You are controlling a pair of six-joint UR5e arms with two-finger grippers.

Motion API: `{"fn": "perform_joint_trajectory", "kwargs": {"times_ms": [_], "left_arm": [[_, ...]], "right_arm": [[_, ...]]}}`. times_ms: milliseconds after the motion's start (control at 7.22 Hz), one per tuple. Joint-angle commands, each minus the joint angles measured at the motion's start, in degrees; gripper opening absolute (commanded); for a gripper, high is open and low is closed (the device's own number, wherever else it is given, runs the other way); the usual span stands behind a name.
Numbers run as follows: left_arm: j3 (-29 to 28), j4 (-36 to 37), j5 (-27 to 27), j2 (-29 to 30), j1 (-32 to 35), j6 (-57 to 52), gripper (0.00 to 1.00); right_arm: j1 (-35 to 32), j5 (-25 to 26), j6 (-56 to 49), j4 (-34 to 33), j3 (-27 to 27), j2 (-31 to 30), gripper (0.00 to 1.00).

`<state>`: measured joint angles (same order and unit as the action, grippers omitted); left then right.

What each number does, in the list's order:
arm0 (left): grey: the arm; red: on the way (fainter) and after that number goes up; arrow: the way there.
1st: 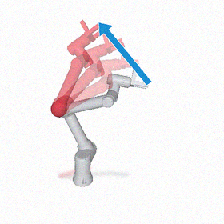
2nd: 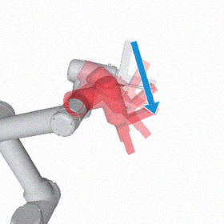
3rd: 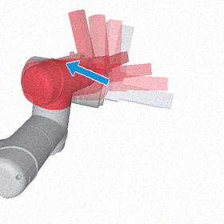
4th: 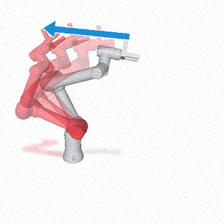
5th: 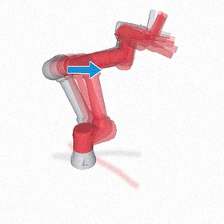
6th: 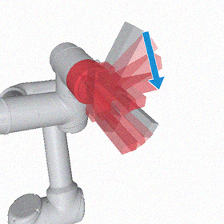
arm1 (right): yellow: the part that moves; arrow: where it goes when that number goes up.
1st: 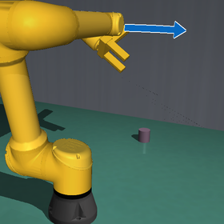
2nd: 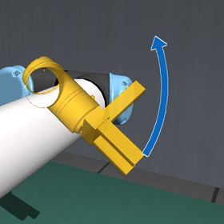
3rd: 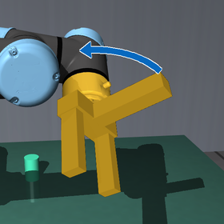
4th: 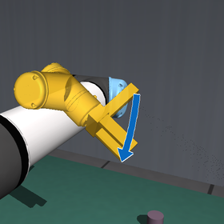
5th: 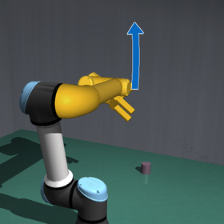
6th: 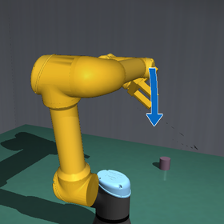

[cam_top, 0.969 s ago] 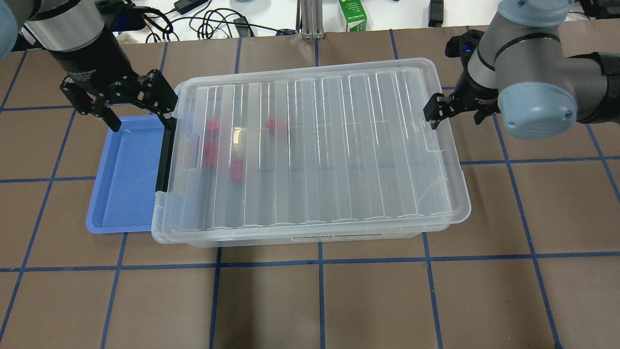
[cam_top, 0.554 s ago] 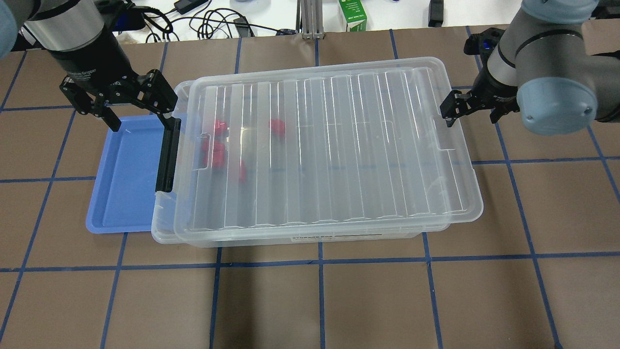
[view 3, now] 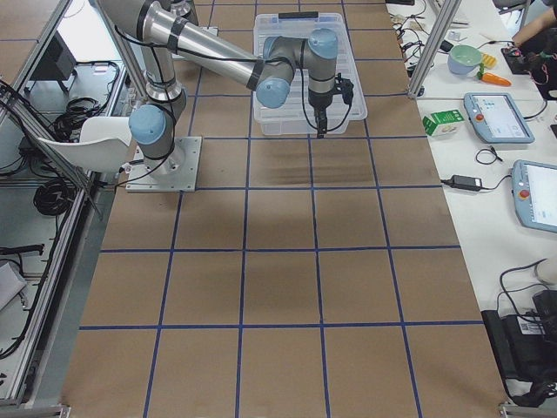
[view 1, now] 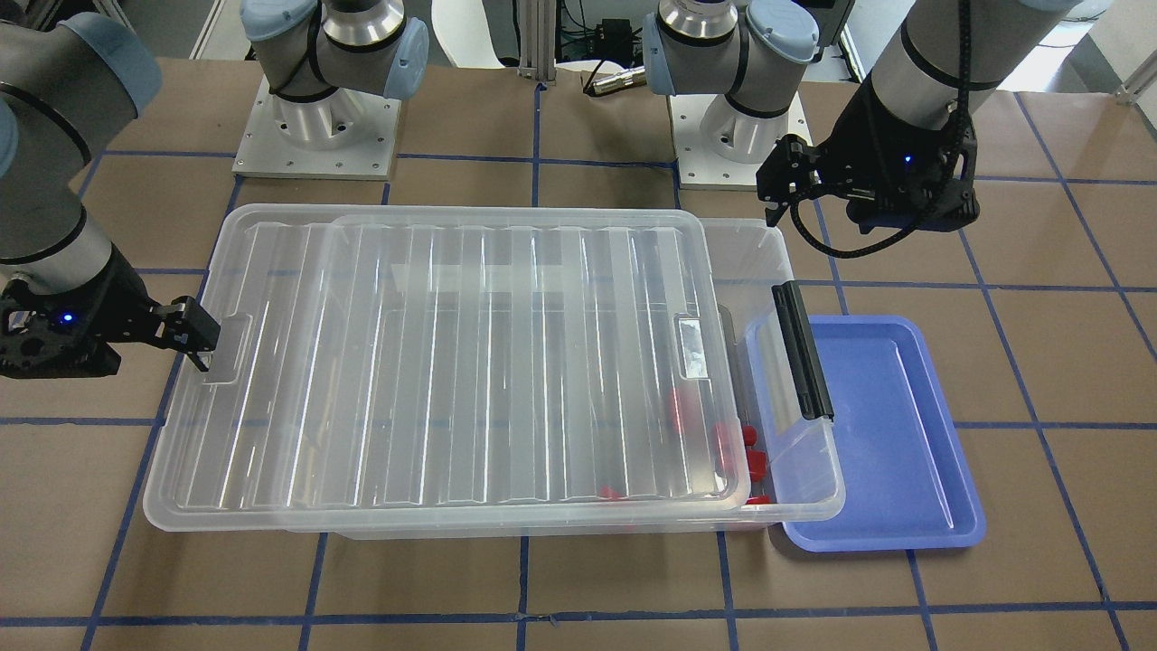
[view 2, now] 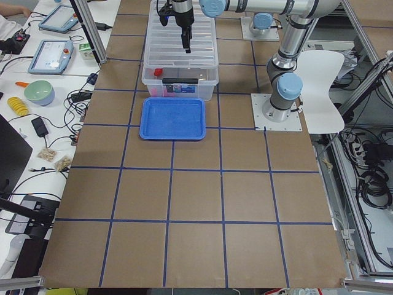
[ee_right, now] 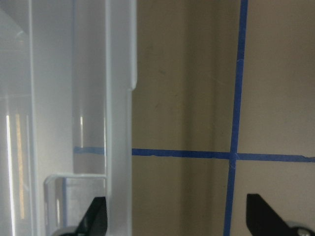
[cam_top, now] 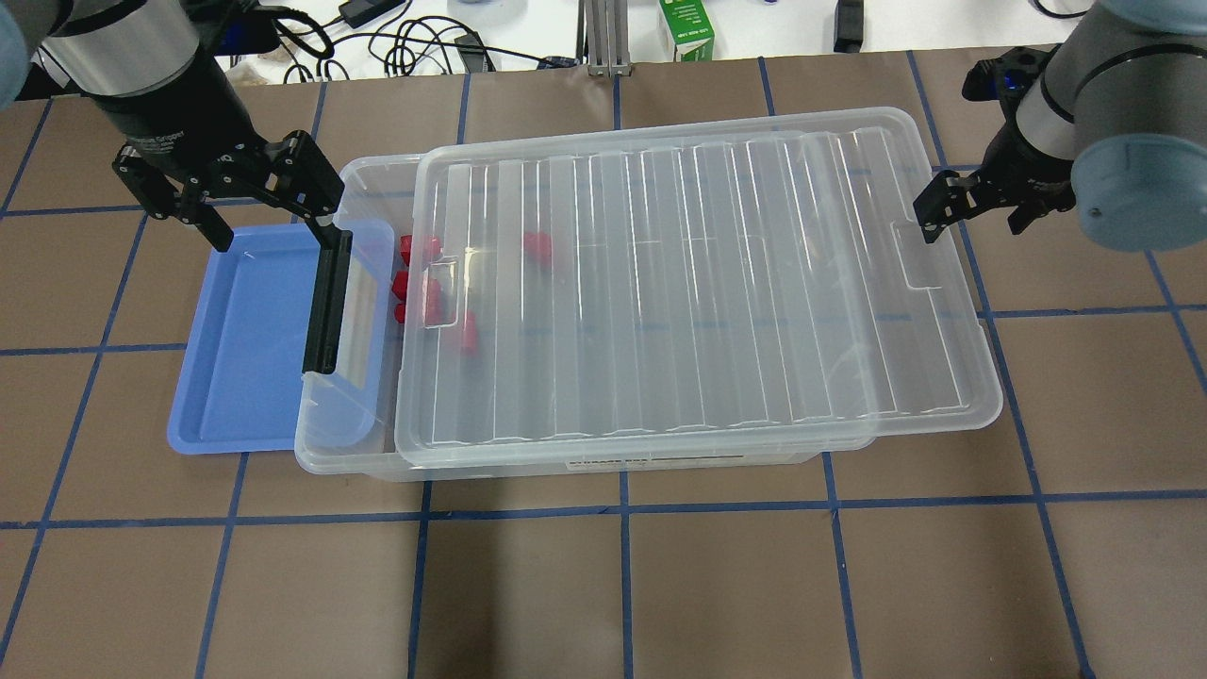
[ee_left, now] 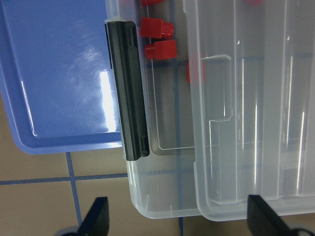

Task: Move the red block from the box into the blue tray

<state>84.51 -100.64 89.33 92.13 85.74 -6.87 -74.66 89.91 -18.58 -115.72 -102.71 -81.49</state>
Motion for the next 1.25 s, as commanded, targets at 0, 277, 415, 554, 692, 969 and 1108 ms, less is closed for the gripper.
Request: {"fn": "perform_joint_trajectory", "kwargs": {"times_ms": [0,277,415,554,692,969,1108], "left_arm": [[0.0,0.5,0.0,0.0,-0.2,0.0,1.00],[0.0,0.7,-0.1,-0.1,-0.2,-0.3,1.00],[0.0,0.8,-0.6,0.0,-0.2,-0.5,1.00],[0.0,0.8,-3.7,0.0,-0.1,-0.5,1.00],[0.0,0.7,-5.6,0.1,-0.1,-0.5,1.00],[0.0,1.7,-5.1,0.9,-0.7,-2.6,1.00],[0.2,1.6,-5.6,1.6,-2.1,-5.0,1.00]], "right_arm": [[2.7,0.0,-1.4,0.3,0.1,-0.4,1.00],[4.2,0.1,-2.6,0.3,0.1,-0.4,1.00],[5.2,0.1,-3.5,0.3,0.1,-0.4,1.00],[6.7,0.2,-5.1,0.3,0.1,-0.4,1.00],[9.0,0.1,-5.5,0.5,0.1,-0.5,1.00],[10.1,0.2,-7.7,0.4,0.1,-0.5,1.00],[10.6,0.3,-8.0,0.3,0.1,-0.4,1.00]]}}
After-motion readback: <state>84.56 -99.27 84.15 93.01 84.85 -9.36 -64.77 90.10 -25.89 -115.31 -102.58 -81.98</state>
